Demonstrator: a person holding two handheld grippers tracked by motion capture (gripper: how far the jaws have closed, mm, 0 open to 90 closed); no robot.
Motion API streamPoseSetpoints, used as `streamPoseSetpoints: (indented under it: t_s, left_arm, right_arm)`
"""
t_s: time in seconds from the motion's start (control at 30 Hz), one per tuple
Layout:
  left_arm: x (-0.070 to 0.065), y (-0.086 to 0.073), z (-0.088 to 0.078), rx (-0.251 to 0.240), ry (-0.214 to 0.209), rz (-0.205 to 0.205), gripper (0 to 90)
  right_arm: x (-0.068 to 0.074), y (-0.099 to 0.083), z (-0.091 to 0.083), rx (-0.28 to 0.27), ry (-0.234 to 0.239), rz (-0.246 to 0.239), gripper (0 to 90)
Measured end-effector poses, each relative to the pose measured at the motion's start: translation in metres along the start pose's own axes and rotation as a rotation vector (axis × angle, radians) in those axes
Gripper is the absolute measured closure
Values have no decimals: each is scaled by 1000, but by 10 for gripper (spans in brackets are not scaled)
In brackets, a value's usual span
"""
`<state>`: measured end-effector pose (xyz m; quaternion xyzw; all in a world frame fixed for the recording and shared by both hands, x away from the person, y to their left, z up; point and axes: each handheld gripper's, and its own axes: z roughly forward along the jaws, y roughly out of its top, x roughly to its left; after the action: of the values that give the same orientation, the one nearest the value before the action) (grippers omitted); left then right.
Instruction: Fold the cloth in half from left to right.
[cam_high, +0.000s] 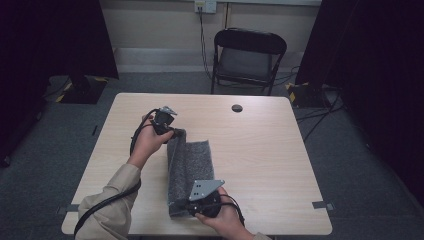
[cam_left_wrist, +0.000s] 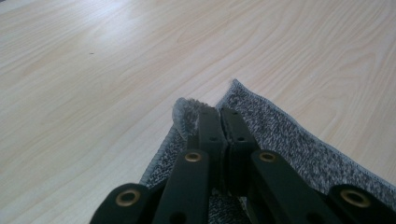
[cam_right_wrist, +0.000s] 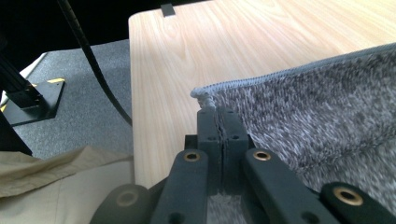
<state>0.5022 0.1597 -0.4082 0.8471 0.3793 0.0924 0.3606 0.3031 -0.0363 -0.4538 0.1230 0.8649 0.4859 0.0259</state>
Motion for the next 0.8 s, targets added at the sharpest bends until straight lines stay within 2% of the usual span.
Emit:
streamPoseSetpoints:
  t_s: [0.53,0.8]
  left_arm:
    - [-17,13,30,21,-24,26,881]
    - [-21,15,41,29,-23,25,877]
  right_arm:
    - [-5,-17,-15,-8,-17,25,896]
    - [-7,-24,-20,-5,-25,45,887]
